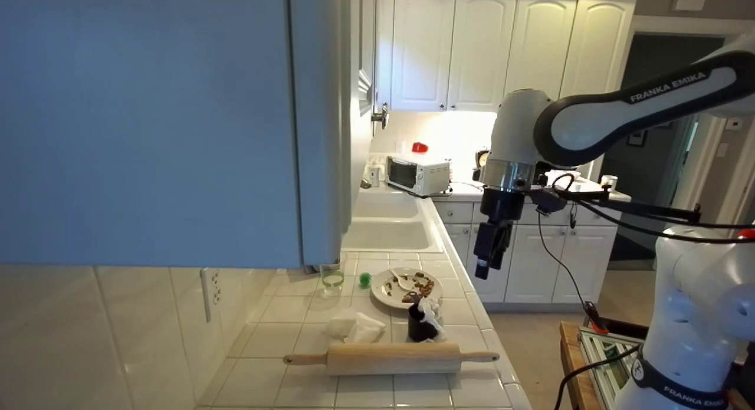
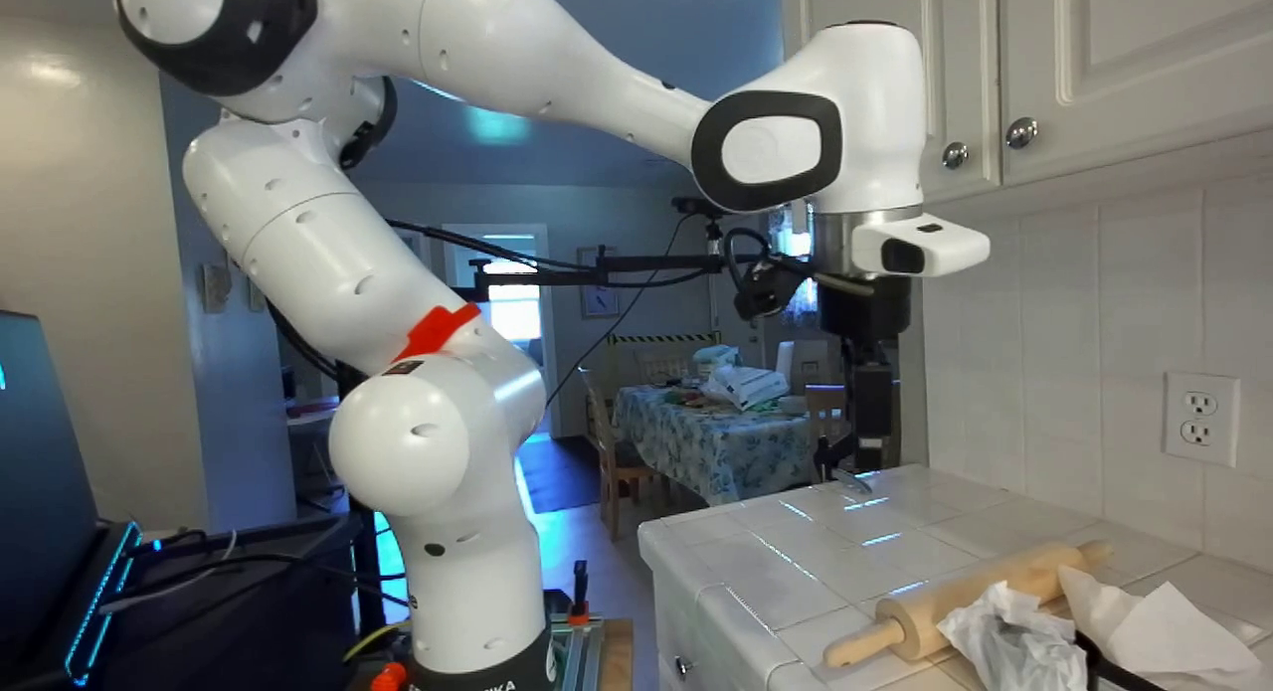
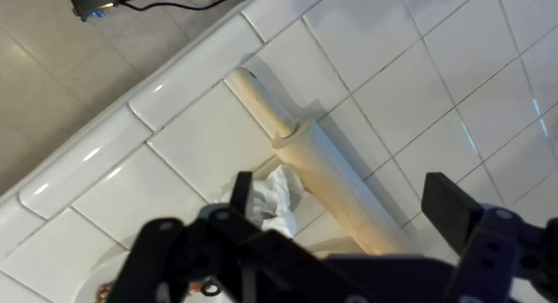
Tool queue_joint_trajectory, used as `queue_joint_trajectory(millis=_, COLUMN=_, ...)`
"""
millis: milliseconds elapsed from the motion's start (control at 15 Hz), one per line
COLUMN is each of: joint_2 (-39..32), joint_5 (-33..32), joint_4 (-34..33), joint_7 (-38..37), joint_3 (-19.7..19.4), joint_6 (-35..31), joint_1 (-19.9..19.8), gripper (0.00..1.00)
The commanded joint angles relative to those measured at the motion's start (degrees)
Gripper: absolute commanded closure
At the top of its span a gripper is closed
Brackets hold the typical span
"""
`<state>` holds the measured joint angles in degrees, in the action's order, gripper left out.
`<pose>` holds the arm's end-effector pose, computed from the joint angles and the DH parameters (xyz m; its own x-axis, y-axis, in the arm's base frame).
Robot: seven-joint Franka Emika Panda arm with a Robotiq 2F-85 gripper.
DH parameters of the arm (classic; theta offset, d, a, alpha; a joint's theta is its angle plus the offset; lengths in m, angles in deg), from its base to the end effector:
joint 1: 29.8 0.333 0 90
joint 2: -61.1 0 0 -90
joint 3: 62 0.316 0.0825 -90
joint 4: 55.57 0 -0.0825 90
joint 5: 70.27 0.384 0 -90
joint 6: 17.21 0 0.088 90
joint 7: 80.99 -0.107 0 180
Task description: Take the tissue off the cup
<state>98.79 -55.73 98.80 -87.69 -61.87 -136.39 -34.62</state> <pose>0.3454 -0.0156 0.4332 0.9495 -0.3136 0.0036 -0.3048 -0.9255 -0.2249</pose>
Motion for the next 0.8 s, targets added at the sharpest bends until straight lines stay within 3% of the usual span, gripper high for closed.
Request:
queue_joint_trajectory(millis=0, joint_2=-8.2, joint_5=-3.9, joint_4=-4.0, joint_7=-7.6, joint_3=0.7, joint_6=0.1, joint_1=-3.6, gripper=0.00)
queue_joint_trajectory(millis=133, joint_2=-11.4, joint_5=-6.4, joint_4=-5.9, joint_7=-13.5, joint_3=1.6, joint_6=-0.8, joint_1=-5.4, gripper=0.00)
queue_joint_trajectory(millis=200, joint_2=-6.6, joint_5=-4.7, joint_4=-2.5, joint_7=-8.9, joint_3=-0.2, joint_6=-0.5, joint_1=-3.1, gripper=0.00)
queue_joint_trajectory(millis=733, joint_2=-9.2, joint_5=-6.1, joint_4=-4.1, joint_7=-11.3, joint_3=0.5, joint_6=-1.0, joint_1=-3.8, gripper=0.00)
